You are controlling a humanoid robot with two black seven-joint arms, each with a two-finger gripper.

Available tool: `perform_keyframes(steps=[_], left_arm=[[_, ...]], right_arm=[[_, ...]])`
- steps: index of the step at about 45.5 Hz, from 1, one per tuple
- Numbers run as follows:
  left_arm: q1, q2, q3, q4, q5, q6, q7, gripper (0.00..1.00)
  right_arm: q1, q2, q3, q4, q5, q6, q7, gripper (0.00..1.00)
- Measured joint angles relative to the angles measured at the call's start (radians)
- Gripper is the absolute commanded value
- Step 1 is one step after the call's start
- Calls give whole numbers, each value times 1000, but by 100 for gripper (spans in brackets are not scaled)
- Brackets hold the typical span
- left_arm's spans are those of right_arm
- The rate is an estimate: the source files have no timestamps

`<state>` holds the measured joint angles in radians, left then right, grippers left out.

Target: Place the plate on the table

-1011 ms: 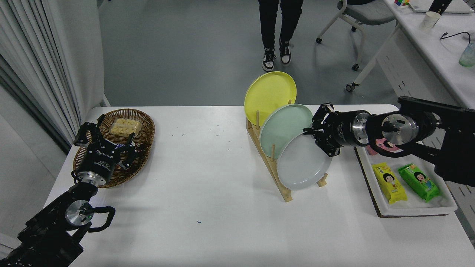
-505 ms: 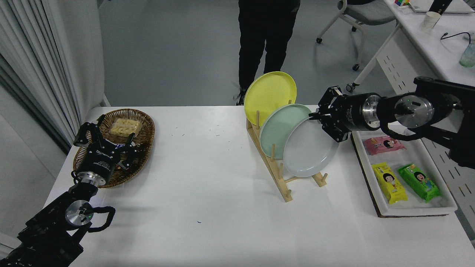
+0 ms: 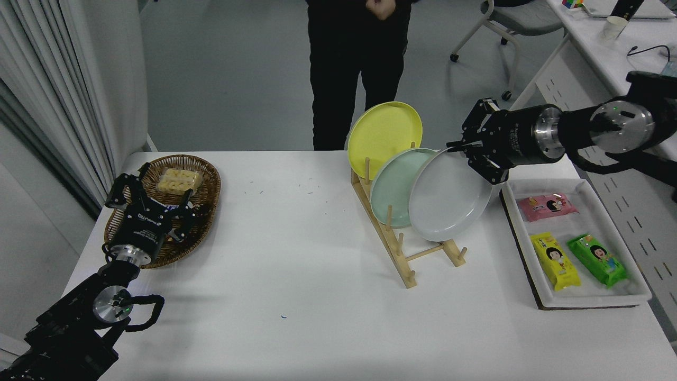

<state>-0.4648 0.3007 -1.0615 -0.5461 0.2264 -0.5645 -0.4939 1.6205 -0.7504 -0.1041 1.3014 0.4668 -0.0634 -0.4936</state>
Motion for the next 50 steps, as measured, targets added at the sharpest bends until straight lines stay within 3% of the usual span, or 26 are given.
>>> perform_keyframes(steps=[20,37,50], left_arm=[[0,0,0,0,0,0,0,98],[0,0,0,0,0,0,0,98],[0,0,0,0,0,0,0,98]], right_arm=[[187,7,-13,24,126,-49,-68,0],[211,33,29,84,139,-194,-77,0],[200,50,47,99,111,-241,-80,0]])
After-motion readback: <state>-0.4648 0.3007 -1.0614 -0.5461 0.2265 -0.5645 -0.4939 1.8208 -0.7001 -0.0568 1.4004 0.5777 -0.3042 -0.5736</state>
